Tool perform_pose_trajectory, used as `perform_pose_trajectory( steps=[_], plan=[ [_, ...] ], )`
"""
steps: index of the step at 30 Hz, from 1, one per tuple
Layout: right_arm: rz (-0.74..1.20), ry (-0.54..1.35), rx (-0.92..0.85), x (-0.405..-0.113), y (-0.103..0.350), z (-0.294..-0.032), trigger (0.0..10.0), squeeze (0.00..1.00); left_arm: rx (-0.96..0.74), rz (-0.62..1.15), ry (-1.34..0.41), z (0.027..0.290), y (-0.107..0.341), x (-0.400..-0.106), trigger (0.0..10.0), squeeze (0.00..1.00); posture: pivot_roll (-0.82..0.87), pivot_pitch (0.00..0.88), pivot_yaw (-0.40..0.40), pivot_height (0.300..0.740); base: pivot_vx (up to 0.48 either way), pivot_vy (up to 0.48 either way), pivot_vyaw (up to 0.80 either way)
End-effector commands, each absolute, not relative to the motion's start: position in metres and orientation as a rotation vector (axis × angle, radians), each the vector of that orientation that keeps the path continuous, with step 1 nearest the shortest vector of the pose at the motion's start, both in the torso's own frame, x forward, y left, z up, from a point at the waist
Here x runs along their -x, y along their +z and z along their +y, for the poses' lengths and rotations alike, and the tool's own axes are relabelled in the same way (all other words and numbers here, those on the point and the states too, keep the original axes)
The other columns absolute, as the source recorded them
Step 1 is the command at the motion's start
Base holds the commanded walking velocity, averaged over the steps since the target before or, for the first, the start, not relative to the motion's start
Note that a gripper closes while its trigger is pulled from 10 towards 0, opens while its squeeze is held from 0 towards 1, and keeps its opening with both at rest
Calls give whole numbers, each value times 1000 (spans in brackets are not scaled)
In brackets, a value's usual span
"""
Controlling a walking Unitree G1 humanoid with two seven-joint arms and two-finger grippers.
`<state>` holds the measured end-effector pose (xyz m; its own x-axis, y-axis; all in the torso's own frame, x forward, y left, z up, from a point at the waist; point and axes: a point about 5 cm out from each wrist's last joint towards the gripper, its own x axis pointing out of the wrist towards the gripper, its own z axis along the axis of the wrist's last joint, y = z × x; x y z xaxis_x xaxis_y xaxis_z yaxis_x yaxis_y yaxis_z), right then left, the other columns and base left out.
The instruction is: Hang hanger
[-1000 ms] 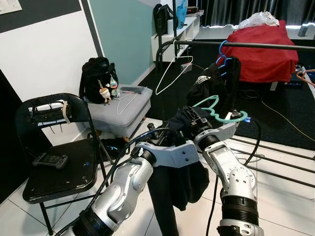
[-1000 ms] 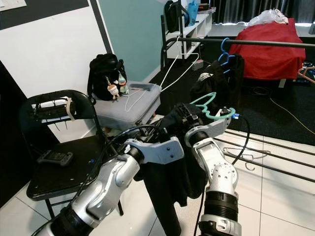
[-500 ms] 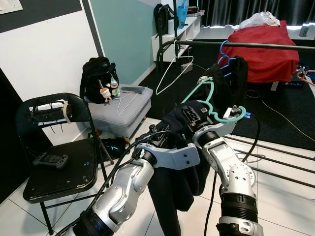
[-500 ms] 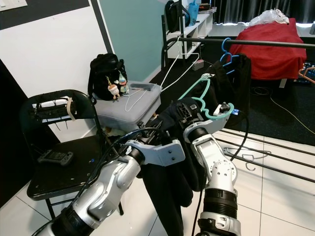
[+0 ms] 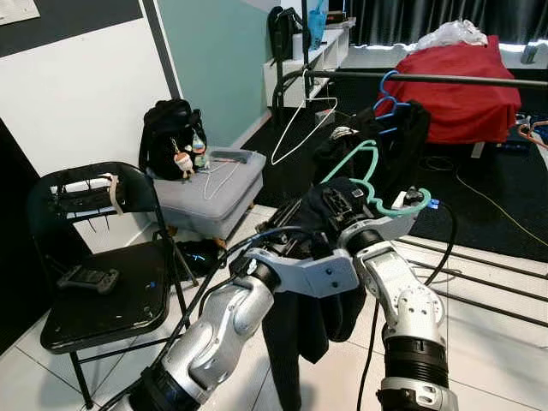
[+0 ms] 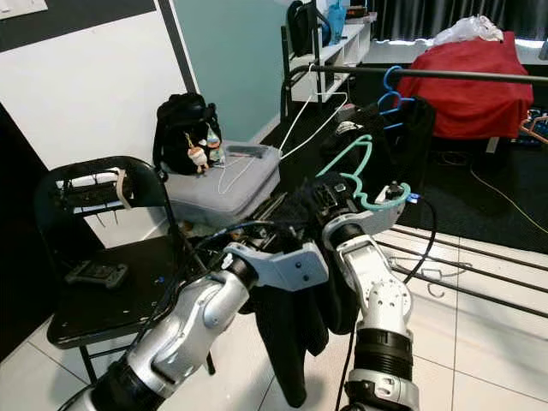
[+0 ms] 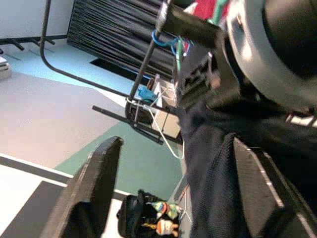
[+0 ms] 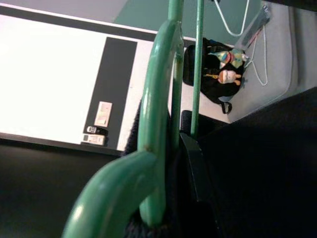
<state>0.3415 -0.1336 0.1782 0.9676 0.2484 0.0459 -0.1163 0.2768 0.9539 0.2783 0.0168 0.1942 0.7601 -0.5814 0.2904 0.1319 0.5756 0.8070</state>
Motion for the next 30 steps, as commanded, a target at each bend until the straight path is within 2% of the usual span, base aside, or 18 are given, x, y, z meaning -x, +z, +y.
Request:
perform_pose_trajectory(
  steps=[1,5,7,8,10,11,13,14,15,17,18,19,20,23,24,26,28,30],
  plan=[
    [167,288,-1174,-345,181,-127,0,0,-695,-493,-515,21,197,-281,10000,1000,-153,0,56,740,0,0,0],
    [223,273,-1029,-343,175,-143,0,0,-497,-374,-591,25,189,-284,10000,1000,-153,0,53,740,0,0,0],
    [313,290,-745,-334,169,-186,0,0,-262,-288,-762,29,186,-280,10000,1000,-165,0,41,740,0,0,0],
    [313,290,-745,-334,169,-186,0,0,-262,-288,-762,29,186,-280,10000,1000,-165,0,41,740,0,0,0],
    [371,320,-465,-321,175,-227,0,0,-130,-273,-861,34,190,-276,10000,1000,-174,0,37,740,0,0,0],
    [371,320,-465,-321,175,-227,0,0,-130,-273,-861,34,190,-276,10000,1000,-174,0,37,740,0,0,0],
    [405,363,-199,-311,184,-256,0,0,-60,-267,-903,37,194,-275,10000,1000,-182,0,33,740,0,0,0],
    [405,363,-199,-311,184,-256,0,0,-60,-267,-903,37,194,-275,10000,1000,-182,0,33,740,0,0,0],
    [430,383,-17,-306,190,-271,0,0,-26,-267,-928,37,196,-274,10000,1000,-191,0,32,740,0,0,0],
    [430,383,-17,-306,190,-271,0,0,-26,-267,-928,37,196,-274,10000,1000,-191,0,32,740,0,0,0],
    [454,420,173,-303,195,-284,0,0,14,-271,-959,37,199,-273,10000,1000,-199,0,30,740,0,0,0],
    [454,420,173,-303,195,-284,0,0,14,-271,-959,37,199,-273,10000,1000,-199,0,30,740,0,0,0],
    [468,542,405,-296,199,-290,0,0,54,-270,-997,36,201,-272,10000,1000,-210,0,33,740,0,0,0],
    [500,656,543,-289,201,-290,0,0,83,-264,-1029,36,201,-271,10000,1000,-222,0,37,740,0,0,0],
    [514,810,619,-282,204,-280,0,0,93,-245,-1062,36,198,-271,10000,1000,-234,0,39,740,0,0,0],
    [485,961,572,-274,214,-264,0,0,104,-226,-1099,38,195,-270,10000,1000,-238,0,41,740,0,0,0],
    [485,961,572,-274,214,-264,0,0,104,-226,-1099,38,195,-270,10000,1000,-238,0,41,740,0,0,0],
    [433,1072,450,-269,230,-252,0,0,108,-214,-1132,41,193,-270,10000,1000,-241,0,41,740,0,0,0]
  ],
)
